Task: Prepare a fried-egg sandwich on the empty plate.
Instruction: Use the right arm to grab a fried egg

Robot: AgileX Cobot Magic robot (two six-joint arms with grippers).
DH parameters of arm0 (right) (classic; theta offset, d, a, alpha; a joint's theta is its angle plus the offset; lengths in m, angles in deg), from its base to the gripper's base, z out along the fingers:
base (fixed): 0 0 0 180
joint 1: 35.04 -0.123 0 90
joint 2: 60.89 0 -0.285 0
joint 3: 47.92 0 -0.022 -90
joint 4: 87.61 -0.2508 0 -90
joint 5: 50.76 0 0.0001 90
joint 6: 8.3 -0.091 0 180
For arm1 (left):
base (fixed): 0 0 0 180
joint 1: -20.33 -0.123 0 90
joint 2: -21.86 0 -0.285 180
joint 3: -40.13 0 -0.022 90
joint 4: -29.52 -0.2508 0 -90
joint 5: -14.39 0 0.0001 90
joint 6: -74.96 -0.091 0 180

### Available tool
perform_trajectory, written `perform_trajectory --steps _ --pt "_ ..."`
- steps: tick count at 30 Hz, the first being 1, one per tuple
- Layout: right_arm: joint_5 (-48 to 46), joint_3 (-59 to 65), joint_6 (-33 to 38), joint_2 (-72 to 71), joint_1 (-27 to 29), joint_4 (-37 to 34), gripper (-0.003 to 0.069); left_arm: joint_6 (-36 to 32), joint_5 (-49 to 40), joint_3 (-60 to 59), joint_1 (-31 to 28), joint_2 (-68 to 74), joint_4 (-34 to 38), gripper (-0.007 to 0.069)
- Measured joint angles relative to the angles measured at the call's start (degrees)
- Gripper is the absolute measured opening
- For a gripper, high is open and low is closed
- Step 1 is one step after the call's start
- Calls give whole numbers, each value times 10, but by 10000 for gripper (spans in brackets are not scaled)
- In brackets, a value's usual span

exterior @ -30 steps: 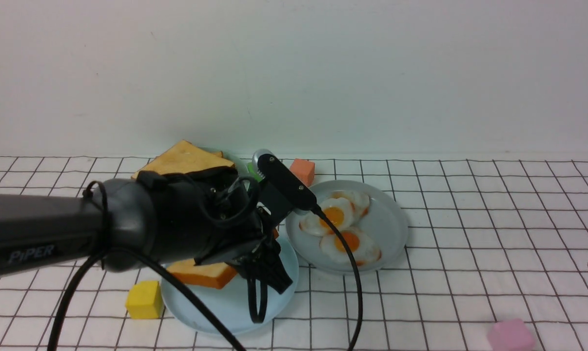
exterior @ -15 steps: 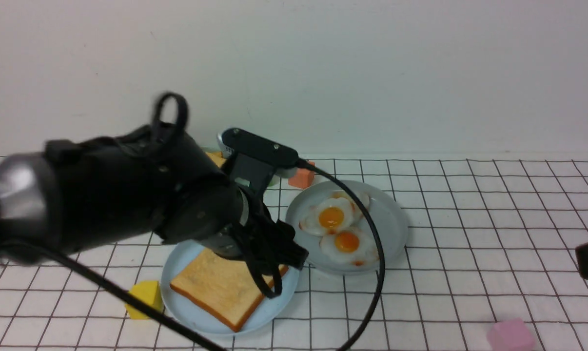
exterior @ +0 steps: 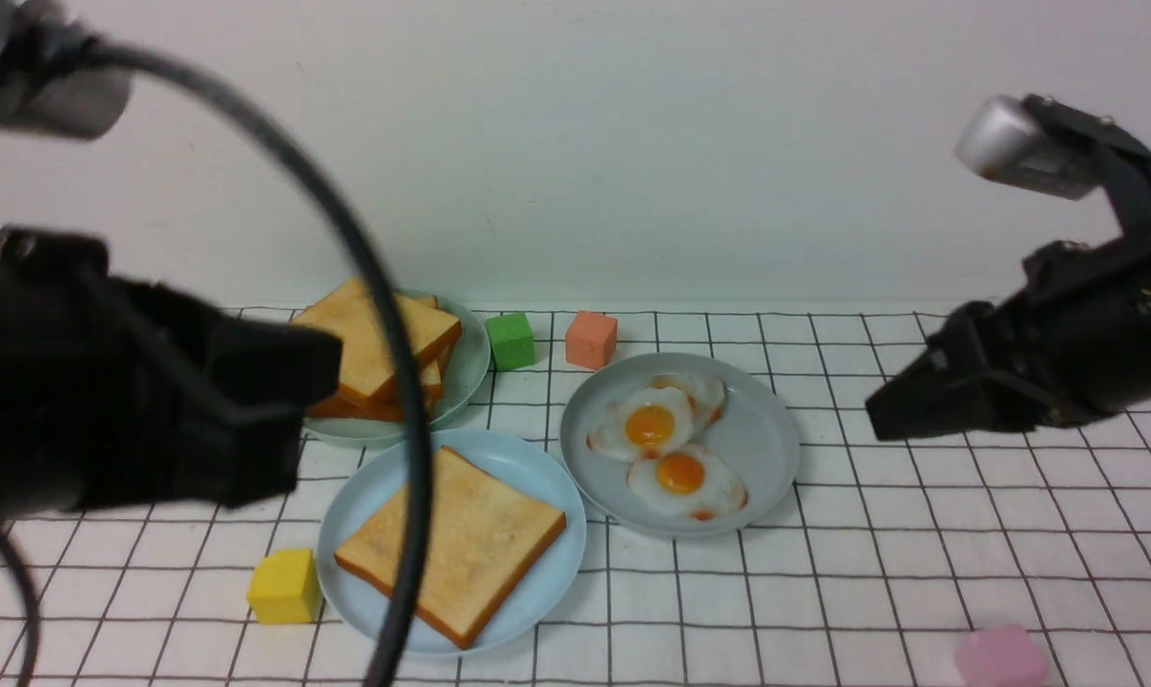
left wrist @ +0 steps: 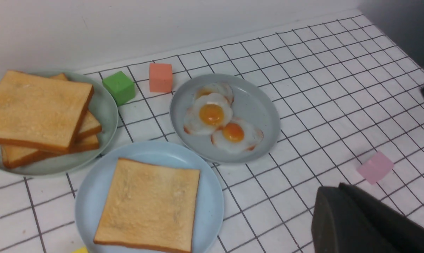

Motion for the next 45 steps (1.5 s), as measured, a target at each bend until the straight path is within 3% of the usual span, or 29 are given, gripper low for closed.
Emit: perform_trajectory --steps 6,12,25,45 --pt "20 -64 1 141 0 -26 251 0 121 -145 0 -103 32 -13" --pt "37 -140 1 261 0 -41 286 0 196 -180 0 -120 38 -13" --pt "56 -263 -8 426 -1 -52 385 0 228 -180 0 -120 38 -13" --pt "223 -267 -8 467 -29 -56 389 1 229 -180 0 -120 38 -13"
